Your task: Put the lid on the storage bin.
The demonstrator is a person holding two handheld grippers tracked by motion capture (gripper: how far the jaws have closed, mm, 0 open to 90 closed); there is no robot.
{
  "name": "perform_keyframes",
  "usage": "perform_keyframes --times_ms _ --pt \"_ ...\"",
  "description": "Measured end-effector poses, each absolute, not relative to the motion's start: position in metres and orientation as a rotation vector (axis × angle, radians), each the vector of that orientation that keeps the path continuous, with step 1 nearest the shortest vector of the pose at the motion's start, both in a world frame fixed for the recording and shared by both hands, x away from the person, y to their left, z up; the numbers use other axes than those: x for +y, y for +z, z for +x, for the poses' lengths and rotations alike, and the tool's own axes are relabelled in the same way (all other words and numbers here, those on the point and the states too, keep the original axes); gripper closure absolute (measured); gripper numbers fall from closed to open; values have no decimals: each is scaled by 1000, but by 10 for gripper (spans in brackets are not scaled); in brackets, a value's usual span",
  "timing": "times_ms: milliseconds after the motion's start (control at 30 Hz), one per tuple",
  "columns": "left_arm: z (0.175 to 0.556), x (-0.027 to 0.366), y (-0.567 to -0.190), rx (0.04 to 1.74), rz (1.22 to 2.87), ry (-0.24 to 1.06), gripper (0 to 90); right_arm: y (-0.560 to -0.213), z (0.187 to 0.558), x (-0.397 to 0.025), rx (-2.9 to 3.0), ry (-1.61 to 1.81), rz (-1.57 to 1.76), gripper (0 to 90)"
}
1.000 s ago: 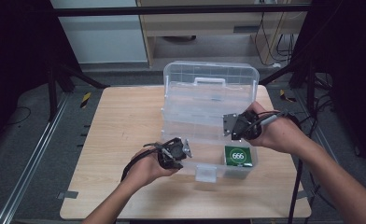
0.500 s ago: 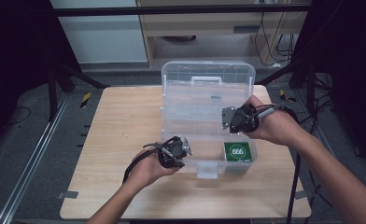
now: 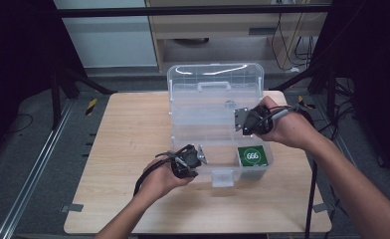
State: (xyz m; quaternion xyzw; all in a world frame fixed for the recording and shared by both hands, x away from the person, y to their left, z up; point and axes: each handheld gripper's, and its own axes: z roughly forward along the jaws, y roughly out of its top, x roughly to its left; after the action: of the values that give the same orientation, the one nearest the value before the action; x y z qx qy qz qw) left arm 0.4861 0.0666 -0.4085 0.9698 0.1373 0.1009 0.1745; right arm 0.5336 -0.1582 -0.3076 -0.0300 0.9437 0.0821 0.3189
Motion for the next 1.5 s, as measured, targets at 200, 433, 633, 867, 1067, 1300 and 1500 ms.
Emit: perform_keyframes --times_ms 200,433,633,867,1067,1300,1500 --pt "485 67 -409 390 2744 280 782 -310 524 -162 2470 250 -80 816" --pt "485 68 -409 384 2741 283 776 -313 515 -167 2471 269 -73 815" --pt "484 68 -409 380 2741 293 773 -316 507 -168 2473 276 -71 816" --pt "483 68 -409 376 2738 295 776 -319 500 -171 2499 272 -74 811" --pt "477 67 -411 463 2716 263 780 -320 499 -171 2508 280 -79 813" --pt "482 68 -409 370 2733 278 780 -322 494 -171 2525 270 -74 814" --pt "483 69 -409 363 2731 286 777 -324 492 -172 2531 285 -69 812"
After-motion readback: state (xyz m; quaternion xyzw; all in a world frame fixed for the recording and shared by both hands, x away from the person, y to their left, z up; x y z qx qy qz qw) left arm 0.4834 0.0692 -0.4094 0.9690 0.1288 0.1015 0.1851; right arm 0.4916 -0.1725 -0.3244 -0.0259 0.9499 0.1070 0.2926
